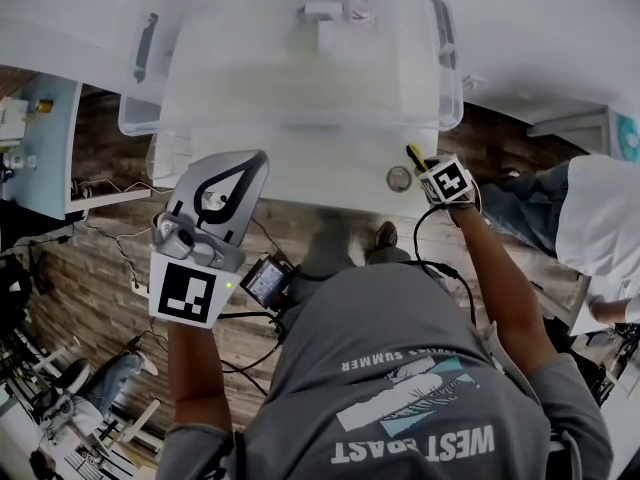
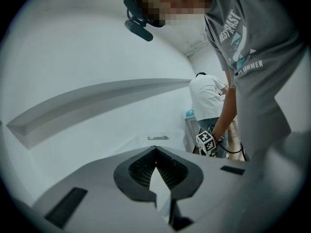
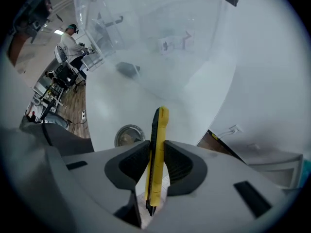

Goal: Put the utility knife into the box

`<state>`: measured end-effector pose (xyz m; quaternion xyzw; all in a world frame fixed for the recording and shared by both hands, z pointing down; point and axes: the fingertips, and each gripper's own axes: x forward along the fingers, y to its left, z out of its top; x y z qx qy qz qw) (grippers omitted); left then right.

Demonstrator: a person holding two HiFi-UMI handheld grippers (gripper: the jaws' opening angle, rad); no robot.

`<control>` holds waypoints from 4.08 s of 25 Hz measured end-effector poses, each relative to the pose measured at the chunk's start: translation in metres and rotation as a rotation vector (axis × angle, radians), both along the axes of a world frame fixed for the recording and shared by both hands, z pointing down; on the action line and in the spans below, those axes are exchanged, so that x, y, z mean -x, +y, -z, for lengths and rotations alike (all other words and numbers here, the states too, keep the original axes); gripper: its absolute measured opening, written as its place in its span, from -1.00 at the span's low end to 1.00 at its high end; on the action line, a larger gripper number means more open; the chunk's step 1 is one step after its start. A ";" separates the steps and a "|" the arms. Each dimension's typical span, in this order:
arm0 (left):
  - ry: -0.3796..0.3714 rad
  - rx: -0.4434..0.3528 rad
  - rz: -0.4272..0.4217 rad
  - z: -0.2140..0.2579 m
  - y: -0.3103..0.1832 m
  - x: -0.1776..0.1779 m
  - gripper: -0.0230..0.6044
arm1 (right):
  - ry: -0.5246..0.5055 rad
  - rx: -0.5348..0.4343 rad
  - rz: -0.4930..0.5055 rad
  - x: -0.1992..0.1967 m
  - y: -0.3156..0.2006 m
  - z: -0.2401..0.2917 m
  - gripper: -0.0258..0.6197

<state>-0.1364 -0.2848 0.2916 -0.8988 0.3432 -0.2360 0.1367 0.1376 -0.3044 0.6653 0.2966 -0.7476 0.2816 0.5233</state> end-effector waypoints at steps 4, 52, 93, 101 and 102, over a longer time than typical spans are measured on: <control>0.012 -0.007 -0.005 -0.003 -0.008 0.007 -0.90 | -0.022 -0.077 0.056 -0.003 0.011 0.055 -0.63; 0.106 0.040 0.424 -0.067 -0.031 0.196 -0.90 | -0.149 -0.252 0.942 0.400 -0.200 0.144 -0.65; 0.106 0.035 0.419 -0.064 -0.019 0.194 -0.90 | -0.063 -0.307 1.182 0.425 -0.168 0.080 -0.89; 0.101 0.007 0.385 -0.054 -0.015 0.184 -0.90 | -0.153 -0.480 1.186 0.432 -0.162 0.168 -0.89; 0.100 0.003 0.382 -0.053 -0.015 0.184 -0.90 | -0.173 -0.503 1.180 0.433 -0.160 0.180 -0.89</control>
